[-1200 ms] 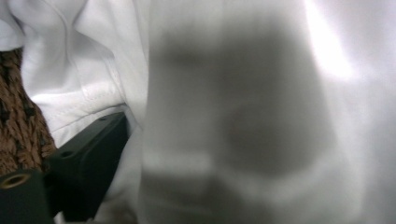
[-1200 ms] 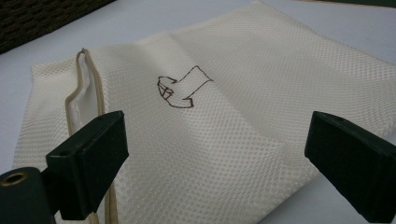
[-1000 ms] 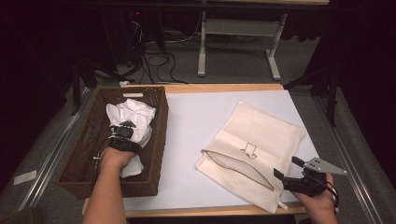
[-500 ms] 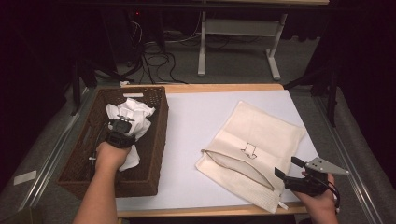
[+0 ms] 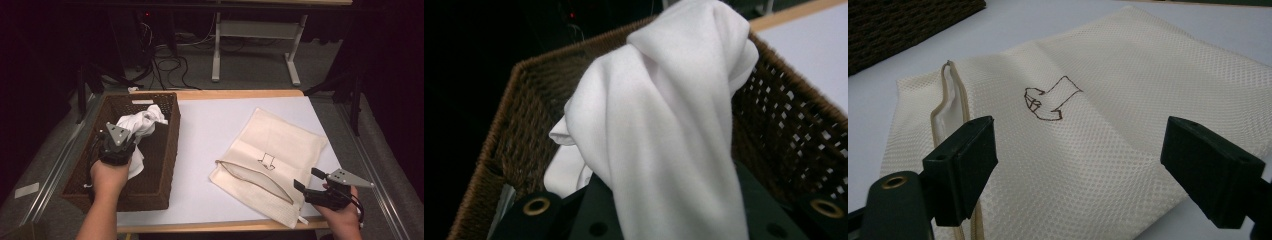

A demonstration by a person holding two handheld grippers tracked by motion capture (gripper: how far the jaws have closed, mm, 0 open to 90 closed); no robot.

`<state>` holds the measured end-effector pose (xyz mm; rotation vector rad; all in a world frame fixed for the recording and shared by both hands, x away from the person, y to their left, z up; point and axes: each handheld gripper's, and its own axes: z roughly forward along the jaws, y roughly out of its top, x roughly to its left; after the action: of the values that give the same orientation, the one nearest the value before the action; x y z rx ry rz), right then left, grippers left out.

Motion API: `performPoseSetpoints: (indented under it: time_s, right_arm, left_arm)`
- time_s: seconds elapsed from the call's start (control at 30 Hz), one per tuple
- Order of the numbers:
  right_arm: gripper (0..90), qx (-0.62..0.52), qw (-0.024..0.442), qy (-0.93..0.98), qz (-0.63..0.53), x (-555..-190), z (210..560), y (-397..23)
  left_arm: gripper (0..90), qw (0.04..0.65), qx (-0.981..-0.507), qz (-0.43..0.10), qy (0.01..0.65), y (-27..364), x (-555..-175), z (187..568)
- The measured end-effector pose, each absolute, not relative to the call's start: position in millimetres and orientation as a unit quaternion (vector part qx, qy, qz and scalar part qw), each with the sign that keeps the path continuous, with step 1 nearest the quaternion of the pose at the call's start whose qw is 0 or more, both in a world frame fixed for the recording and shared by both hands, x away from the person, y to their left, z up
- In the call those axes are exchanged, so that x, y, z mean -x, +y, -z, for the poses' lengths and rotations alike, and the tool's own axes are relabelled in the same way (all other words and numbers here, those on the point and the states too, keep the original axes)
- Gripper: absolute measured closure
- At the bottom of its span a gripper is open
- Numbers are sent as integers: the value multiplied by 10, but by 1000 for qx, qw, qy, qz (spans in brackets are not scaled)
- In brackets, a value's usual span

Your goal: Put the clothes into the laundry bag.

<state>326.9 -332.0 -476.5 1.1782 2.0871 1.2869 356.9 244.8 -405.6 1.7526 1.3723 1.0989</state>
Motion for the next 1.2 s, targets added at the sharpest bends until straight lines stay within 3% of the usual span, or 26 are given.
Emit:
performPoseSetpoints:
  time_s: [0.3,0.93,1.2]
  right_arm:
    - [154,-426,212,748,-463,-3264,4765,-3319]
    - [161,-435,232,738,-462,-3231,4764,-3323]
    - [162,-435,233,739,-459,-3232,4769,-3308]
  left_arm:
    - [789,407,-588,-466,522,2410,-3337,3962]
    - [787,476,-551,-518,450,2240,-3056,3965]
    - [786,508,-492,-549,446,2348,-2875,3897]
